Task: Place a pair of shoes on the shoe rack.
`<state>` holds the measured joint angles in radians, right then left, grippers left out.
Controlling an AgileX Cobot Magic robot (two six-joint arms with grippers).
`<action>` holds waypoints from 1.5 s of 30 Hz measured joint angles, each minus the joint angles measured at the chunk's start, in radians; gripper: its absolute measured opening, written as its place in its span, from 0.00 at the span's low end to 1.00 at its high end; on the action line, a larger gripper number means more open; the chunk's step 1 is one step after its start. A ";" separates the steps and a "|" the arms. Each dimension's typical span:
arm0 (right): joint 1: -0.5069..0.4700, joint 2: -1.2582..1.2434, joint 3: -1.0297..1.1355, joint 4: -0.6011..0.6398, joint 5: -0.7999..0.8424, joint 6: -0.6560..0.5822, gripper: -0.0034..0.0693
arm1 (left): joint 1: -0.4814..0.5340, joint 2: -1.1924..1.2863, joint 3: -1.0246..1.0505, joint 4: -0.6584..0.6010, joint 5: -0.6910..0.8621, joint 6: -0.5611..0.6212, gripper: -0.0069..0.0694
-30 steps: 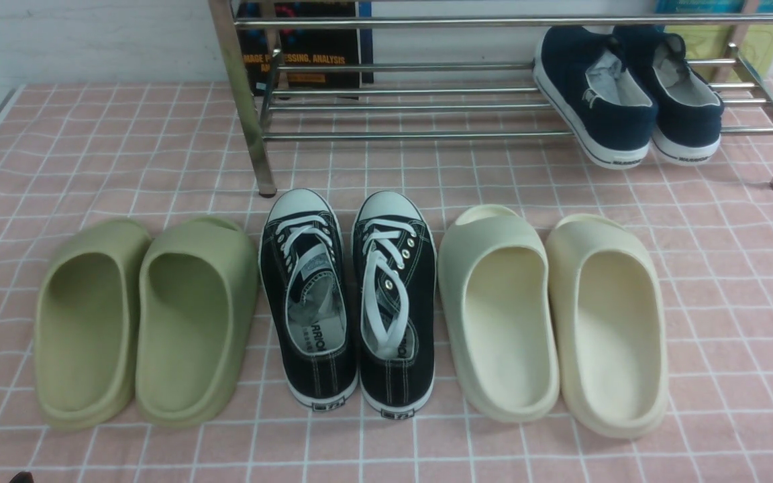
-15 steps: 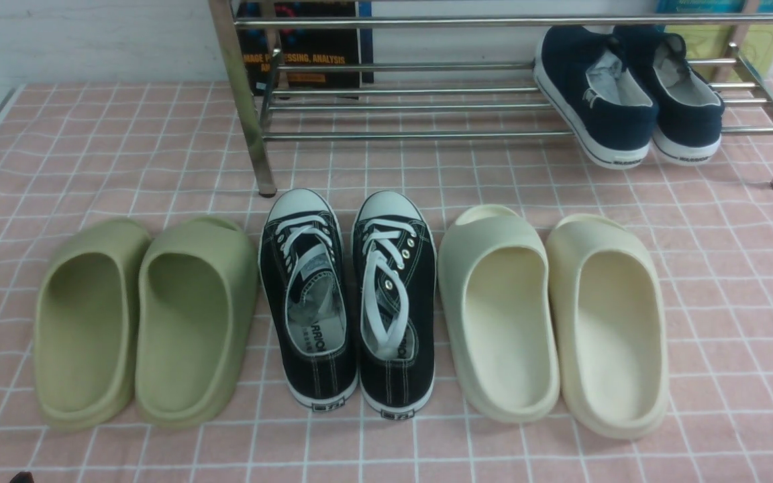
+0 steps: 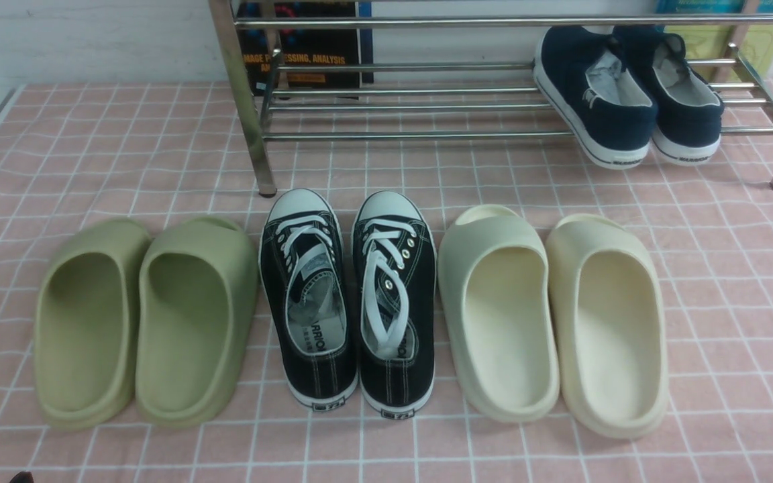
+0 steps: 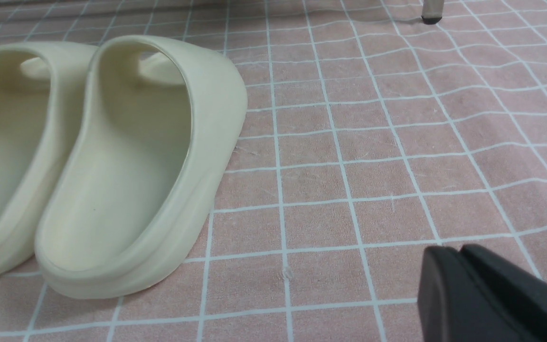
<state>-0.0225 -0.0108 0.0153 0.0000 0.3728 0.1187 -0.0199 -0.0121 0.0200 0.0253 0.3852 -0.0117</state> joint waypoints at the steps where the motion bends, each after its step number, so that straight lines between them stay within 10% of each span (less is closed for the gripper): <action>1: 0.000 0.000 0.000 0.000 0.000 0.000 0.11 | 0.000 0.000 0.000 0.000 0.000 0.000 0.41; 45: 0.000 0.000 -0.001 0.000 0.001 0.000 0.19 | 0.000 0.000 0.000 0.000 0.000 0.000 0.41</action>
<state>-0.0225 -0.0108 0.0145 0.0000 0.3737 0.1187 -0.0199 -0.0121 0.0200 0.0253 0.3852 -0.0117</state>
